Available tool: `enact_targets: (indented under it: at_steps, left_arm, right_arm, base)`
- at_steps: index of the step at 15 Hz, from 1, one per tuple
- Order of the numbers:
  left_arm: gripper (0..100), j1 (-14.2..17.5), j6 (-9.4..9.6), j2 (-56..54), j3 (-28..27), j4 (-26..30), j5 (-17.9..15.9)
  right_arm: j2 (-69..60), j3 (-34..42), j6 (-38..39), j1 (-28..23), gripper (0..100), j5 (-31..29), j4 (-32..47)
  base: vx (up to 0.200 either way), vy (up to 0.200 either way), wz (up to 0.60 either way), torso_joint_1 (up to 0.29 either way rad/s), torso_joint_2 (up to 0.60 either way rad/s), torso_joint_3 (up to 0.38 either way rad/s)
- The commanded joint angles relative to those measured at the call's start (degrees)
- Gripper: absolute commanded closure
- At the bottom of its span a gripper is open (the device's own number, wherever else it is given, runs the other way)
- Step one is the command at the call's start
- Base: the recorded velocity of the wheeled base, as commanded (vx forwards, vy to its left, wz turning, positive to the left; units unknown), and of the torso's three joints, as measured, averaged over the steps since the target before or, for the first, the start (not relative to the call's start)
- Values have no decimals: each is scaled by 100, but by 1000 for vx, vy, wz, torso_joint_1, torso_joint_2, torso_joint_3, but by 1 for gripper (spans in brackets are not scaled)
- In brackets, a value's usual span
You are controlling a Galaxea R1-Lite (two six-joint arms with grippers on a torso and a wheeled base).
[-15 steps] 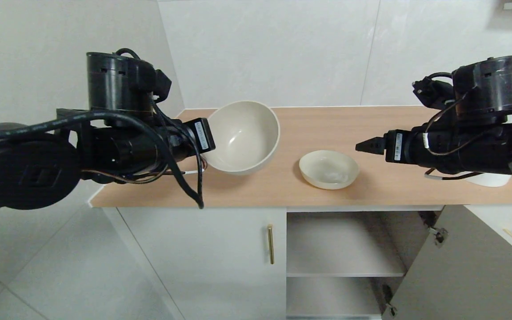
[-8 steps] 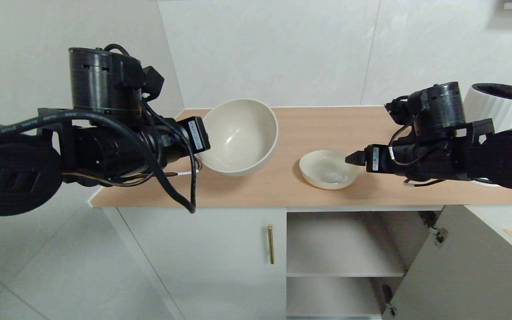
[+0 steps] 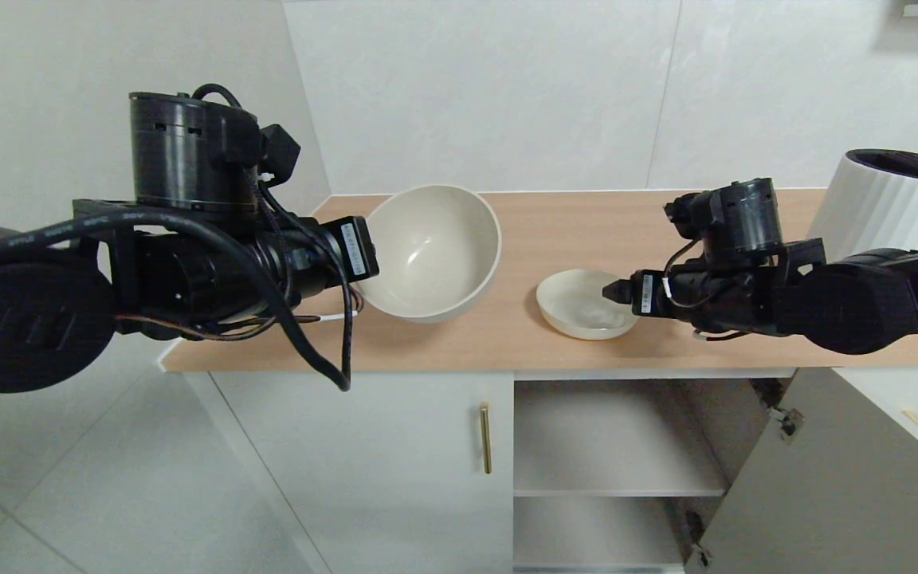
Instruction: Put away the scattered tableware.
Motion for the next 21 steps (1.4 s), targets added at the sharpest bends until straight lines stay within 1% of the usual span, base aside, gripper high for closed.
enact_targets:
  at_steps: [1, 3, 4, 9, 11, 12, 13, 16, 17, 19, 21]
  left_arm:
    - [100, -5, 2, -3, 4, -1, 7]
    - [100, -5, 2, -12, 4, -1, 7]
    - [100, -5, 2, -12, 4, -1, 7]
    - [100, -5, 10, -21, 4, -1, 7]
    - [100, -5, 2, -47, 4, -1, 7]
    - [100, 4, 2, -91, 65, -1, 7]
    - [100, 4, -16, -135, 127, -1, 7]
    - [100, -5, -7, -205, 364, -10, -1]
    - [100, -5, -16, -319, 470, -10, -19]
    - [100, -84, -16, -513, 707, -10, -37]
    - [100, -181, -34, -776, 1146, -124, -98]
  right_arm:
    - [159, 1, 5, -3, 0, -10, -33]
    - [229, 1, 5, -3, 0, -19, -129]
    - [247, 1, 5, -3, 100, -19, -147]
    - [247, 1, 84, -3, 100, -19, -164]
    - [-35, 9, 225, -3, 100, -1, -164]
    - [-483, 62, 471, -12, 100, 60, -120]
    - [-746, 106, 489, -21, 100, 104, -76]
    - [-1335, 387, 489, -47, 100, 614, -41]
    - [-1388, 458, 489, -56, 100, 649, 38]
    - [-1414, 572, 480, -91, 100, 667, 486]
    - [-1643, 625, 462, -91, 100, 684, 996]
  base:
    - [0, 0, 0, 0, 0, 0]
    - [0, 0, 0, 0, 0, 0]
    - [0, 0, 0, 0, 0, 0]
    - [0, 0, 0, 0, 0, 0]
    - [0, 0, 0, 0, 0, 0]
    - [0, 0, 0, 0, 0, 0]
    - [0, 0, 0, 0, 0, 0]
    - [0, 0, 0, 0, 0, 0]
    - [0, 0, 0, 0, 0, 0]
    - [0, 0, 0, 0, 0, 0]
    - [0, 0, 0, 0, 0, 0]
